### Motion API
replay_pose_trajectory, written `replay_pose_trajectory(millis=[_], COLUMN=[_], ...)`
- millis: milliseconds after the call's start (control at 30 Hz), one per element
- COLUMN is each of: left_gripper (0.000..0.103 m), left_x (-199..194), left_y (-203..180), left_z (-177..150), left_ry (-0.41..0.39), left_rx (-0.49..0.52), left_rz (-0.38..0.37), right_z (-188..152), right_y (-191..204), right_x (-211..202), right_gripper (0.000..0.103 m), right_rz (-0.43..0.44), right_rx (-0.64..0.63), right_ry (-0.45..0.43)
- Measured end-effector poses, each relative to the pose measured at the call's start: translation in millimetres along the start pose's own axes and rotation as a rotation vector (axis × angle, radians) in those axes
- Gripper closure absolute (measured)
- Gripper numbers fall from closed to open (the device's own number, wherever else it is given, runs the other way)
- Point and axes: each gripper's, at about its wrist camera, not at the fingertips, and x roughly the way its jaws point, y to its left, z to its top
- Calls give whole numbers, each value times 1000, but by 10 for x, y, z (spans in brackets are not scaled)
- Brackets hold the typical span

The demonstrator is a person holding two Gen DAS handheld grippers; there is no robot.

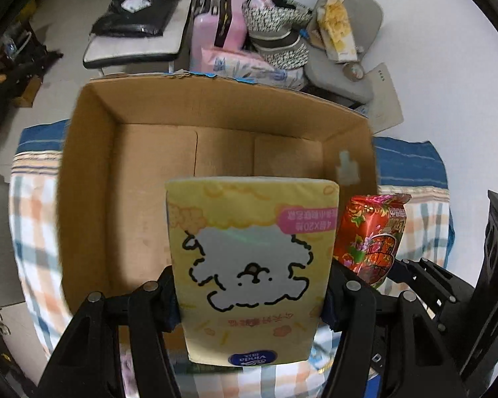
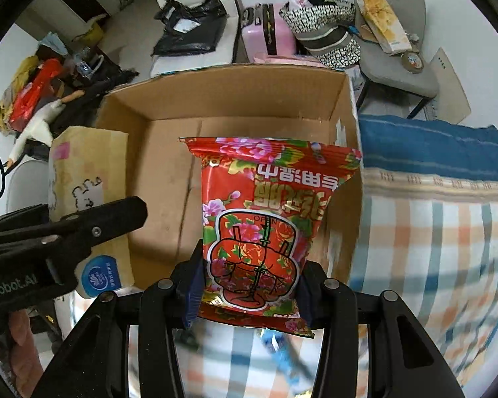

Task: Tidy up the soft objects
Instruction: 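Carry both items into the cardboard box and open both tools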

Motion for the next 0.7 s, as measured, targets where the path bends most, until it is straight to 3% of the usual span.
replay_pose_trajectory(millis=[300,700], left_gripper=[43,40], left_x=[551,983], left_y=[160,275], left_z=[458,677], left_ry=[71,161], left_rx=[-2,-55], left_rz=[7,17], right_z=[708,1021], right_y=[-170,-170], right_x=[777,1171], right_gripper=[55,54], right_rz=[-37,-68], right_rx=[5,4], right_ry=[80,143])
